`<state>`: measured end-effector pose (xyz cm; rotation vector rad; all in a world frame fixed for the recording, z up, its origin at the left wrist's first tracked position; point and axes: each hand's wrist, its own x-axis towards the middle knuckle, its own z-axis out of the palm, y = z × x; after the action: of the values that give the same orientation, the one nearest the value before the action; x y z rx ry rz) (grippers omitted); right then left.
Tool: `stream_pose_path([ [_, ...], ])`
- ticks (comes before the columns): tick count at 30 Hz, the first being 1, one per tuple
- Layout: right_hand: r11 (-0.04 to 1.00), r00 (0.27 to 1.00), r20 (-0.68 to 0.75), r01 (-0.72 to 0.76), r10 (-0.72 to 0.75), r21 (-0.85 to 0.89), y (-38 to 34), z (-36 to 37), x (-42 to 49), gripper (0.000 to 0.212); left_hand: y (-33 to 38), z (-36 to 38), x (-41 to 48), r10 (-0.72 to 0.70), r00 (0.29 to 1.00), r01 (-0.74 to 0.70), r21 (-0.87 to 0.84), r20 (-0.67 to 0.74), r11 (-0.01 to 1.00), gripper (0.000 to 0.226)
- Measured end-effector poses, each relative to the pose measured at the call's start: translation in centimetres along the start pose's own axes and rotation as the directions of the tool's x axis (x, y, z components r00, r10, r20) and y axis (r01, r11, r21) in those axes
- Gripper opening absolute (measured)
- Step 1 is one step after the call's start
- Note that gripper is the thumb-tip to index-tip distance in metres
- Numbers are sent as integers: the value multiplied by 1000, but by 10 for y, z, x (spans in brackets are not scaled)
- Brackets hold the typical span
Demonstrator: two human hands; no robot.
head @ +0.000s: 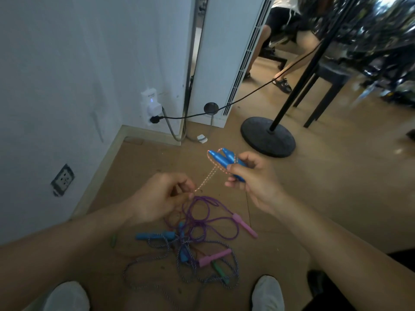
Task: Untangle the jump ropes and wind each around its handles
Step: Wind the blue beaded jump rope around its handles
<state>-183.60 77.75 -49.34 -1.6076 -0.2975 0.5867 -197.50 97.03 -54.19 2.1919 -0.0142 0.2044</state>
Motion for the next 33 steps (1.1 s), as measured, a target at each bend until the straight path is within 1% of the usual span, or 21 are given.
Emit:
stream_pose_path([
  [3,999,999,-37,2,-4,-55,6,2,2,19,9,-3,-2,118,989,-128,133,86,983,15],
  [5,989,999,-29,11,-15,-144,9,6,0,19,15,-9,-3,180,978,-197,193,104,961,14],
  [7,966,1000,13,0,3,-259,12,9,-2,20,21,-15,-3,215,969,-237,226,118,945,12],
  [9,936,997,62,-30,56,-351,14,13,-4,25,25,-21,-3,241,962,-267,248,129,931,10],
  [11,908,990,122,-14,72,-418,14,17,-7,27,28,-25,-2,243,960,-273,251,142,929,9],
  [14,874,969,247,109,13,-473,13,24,-14,27,28,-28,0,231,966,-250,208,112,946,9],
  [16,851,950,312,184,-25,-491,13,27,-19,26,27,-30,2,189,980,-196,136,59,971,11],
  [19,842,922,382,255,-63,-476,12,31,-23,21,24,-33,4,105,994,-105,3,4,994,12],
  [22,792,895,434,336,-100,-510,12,33,-22,20,23,-32,6,62,998,-64,-103,-24,993,12],
  [26,770,872,487,346,-53,-536,12,36,-22,29,23,-31,5,38,999,-36,-222,7,974,13],
  [29,788,849,527,352,-42,-504,8,37,-25,32,21,-31,6,26,1000,-22,-259,12,966,15],
  [31,818,827,561,348,-38,-458,6,35,-26,31,18,-34,7,6,1000,-7,-267,-2,964,17],
  [33,897,830,556,279,-45,-343,5,33,-28,27,14,-37,8,-22,1000,16,-272,-19,962,18],
])
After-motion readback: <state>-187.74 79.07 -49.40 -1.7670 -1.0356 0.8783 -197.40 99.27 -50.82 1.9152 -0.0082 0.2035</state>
